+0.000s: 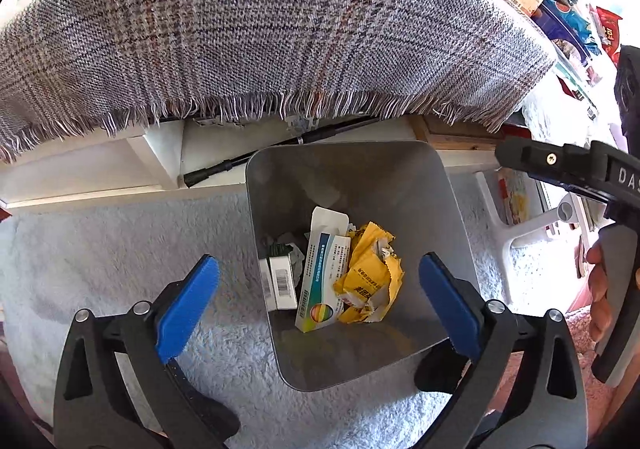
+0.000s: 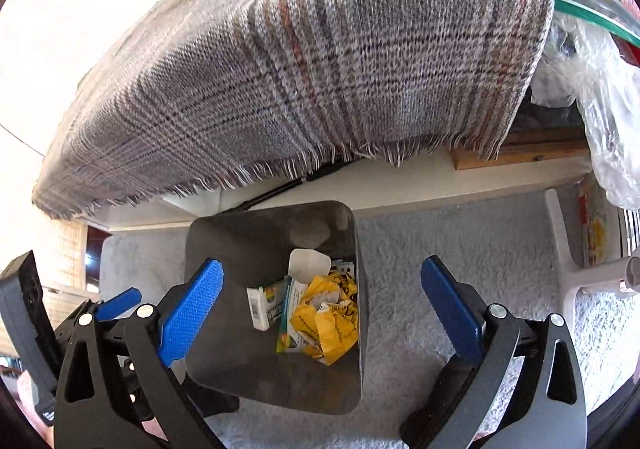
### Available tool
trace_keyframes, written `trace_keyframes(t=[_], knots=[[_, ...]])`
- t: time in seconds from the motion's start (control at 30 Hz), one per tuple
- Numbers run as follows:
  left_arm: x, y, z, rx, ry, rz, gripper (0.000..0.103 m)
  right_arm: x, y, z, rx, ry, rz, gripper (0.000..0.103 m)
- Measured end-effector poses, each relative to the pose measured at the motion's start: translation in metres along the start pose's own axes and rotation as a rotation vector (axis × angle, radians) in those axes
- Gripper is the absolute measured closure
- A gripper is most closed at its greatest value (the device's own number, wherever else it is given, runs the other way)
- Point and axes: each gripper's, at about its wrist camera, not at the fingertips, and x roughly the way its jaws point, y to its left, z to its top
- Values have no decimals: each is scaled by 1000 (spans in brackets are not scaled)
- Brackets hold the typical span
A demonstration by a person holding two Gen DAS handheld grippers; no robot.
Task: Collect trash
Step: 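Carry the box and yellow bag over the grey bin and release both, then grasp the white snack bag with the left gripper while the right gripper grasps a white wrapper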
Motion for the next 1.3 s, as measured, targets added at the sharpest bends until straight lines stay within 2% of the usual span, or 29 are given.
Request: trace_keyframes(t=[0.17,0.33,0.57,0.77,0.93,1.07,1.2,1.3], knots=[[-16,1,11,-11,-13,3,8,-20,-2,12,22,-26,18,3],[-44,-1,36,-21,-48,21,8,-50,-5,41,56,-69,28,3],[-89,-7,98,10,-119,71,8,-86,1,96,39,-144,5,3],[-103,-21,165,50,-192,110,8,-98,6,151,52,-198,8,3],[-91,-33,210,63,-210,106,8,-83,0,194,93,-212,-22,3],[-68,-38,244,60,-210,96,8,-72,-4,217,129,-231,-7,3],[-49,-39,272,60,-221,91,8,-60,-3,243,119,-258,-75,3],[-37,-39,287,46,-221,53,9,-56,-5,256,117,-278,-90,3]])
